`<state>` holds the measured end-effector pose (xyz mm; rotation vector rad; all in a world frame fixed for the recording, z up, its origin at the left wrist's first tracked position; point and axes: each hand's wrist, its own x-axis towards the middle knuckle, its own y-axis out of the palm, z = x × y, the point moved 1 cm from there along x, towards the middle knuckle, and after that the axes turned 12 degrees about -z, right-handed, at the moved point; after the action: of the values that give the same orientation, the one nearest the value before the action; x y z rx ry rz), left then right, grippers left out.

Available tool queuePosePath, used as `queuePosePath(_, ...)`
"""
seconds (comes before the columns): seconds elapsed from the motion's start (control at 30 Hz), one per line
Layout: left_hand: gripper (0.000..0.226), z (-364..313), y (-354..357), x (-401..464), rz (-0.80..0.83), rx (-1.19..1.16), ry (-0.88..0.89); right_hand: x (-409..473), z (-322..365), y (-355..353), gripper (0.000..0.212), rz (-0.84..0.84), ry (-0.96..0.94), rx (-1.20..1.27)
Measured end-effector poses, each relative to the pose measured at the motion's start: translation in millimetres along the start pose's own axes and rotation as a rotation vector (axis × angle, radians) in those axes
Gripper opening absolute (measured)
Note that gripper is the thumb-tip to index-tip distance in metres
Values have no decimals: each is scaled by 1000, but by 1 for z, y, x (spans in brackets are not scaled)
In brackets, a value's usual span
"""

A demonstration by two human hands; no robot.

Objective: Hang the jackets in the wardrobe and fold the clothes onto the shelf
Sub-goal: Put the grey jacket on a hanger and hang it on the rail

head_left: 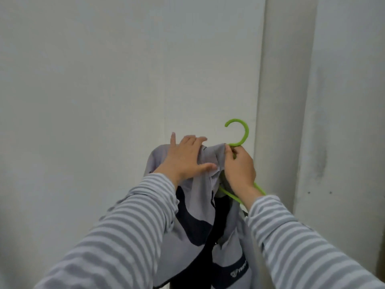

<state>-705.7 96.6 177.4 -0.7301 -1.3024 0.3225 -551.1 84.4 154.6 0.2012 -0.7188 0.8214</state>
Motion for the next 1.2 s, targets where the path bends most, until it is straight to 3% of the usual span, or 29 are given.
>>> queuePosePath(0.07,42,-14,6,7,15,-14,-2,5,-4,-10,30,24,-15,-2)
queuePosePath(0.13,33,-25,11,9,-6,-58,-11,14,-12,-19,28,65,-31,51)
queuePosePath(0.23,34,-40,14,12,-19,-63,-52,25,-26,-33,20,63,-140,14)
queuePosePath(0.33,37,-53,8,20,-57,-31,-109,20,-45,-49,36,-101,-304,-214)
queuePosePath(0.43,37,-67,-2,30,-106,35,-138,5,-63,-62,44,-204,-354,-257)
queuePosePath(0.53,35,-81,-12,36,-147,40,-167,-8,-87,-74,35,-193,-266,-129)
queuePosePath(0.7,32,-108,-27,41,-196,11,-194,-26,-131,-88,39,186,-1,-187)
queuePosePath(0.8,28,-118,-36,39,-206,-2,-201,-26,-144,-94,21,283,120,-260)
queuePosePath(1.03,29,-91,-50,12,-208,-11,-294,23,-145,-122,37,173,278,-75)
queuePosePath(1.2,32,-64,-55,-16,-194,-86,-306,63,-126,-137,31,105,280,96)
